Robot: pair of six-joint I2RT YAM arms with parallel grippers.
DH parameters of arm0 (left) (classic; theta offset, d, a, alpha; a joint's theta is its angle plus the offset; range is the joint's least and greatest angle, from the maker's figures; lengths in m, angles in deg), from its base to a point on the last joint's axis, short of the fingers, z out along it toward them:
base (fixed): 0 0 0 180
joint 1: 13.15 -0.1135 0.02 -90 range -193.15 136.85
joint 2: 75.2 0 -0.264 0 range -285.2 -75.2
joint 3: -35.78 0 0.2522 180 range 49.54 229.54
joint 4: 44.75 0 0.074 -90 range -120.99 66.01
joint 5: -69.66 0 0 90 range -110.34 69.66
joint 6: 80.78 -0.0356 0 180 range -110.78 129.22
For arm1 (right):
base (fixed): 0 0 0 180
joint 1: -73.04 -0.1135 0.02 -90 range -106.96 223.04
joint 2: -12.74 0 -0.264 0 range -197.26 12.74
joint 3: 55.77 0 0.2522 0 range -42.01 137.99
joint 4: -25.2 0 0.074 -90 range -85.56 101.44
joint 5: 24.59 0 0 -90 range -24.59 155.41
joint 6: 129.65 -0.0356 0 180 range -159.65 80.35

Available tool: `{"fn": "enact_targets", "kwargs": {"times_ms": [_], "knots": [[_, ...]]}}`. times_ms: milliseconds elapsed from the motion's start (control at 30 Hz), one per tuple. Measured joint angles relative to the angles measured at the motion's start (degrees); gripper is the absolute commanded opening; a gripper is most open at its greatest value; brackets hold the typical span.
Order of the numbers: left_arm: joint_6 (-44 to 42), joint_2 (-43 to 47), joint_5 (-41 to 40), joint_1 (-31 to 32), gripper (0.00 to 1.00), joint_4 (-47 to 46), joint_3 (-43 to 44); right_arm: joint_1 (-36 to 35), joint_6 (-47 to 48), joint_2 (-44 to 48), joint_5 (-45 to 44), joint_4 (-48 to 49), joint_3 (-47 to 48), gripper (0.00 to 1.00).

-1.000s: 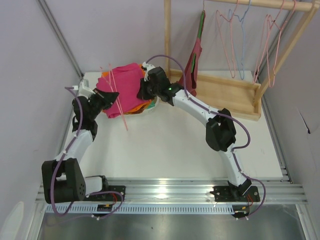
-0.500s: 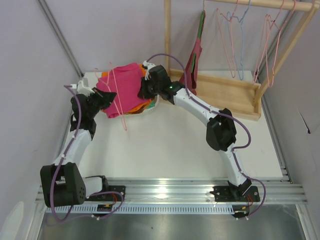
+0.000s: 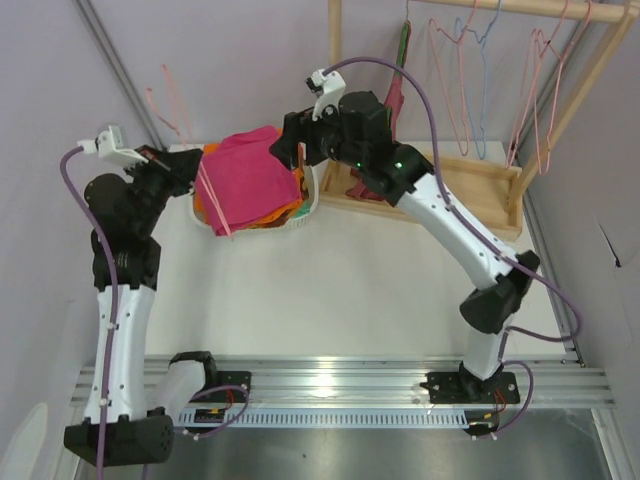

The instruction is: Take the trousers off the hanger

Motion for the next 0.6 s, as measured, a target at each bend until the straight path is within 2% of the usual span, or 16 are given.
{"fn": "enact_targets", "kwargs": {"times_ms": [67,200,300,467,600], "knots": [[1.9,2.7,-4.0,2.4,0.00,1.9,-0.3,-2.4,1.7,4.8,-1.4,0.4,-2.5,0.80],[4.4,5.3,-10.9,10.6,0.00,5.9,-0.5,-7.5,3.3,16.4,-2.5,3.7,-14.4,0.81],[5.8,5.0,-14.3,14.7,0.00,8.5,0.3,-7.7,3.0,22.8,-2.3,4.6,-21.6,0.81],[8.3,2.8,-23.0,23.2,0.00,11.3,2.6,-7.2,2.4,27.7,-2.7,5.0,-25.8,0.80],[13.6,2.2,-33.8,30.8,0.00,14.4,3.0,-10.3,2.5,29.4,-5.8,5.8,-27.9,0.80]]}}
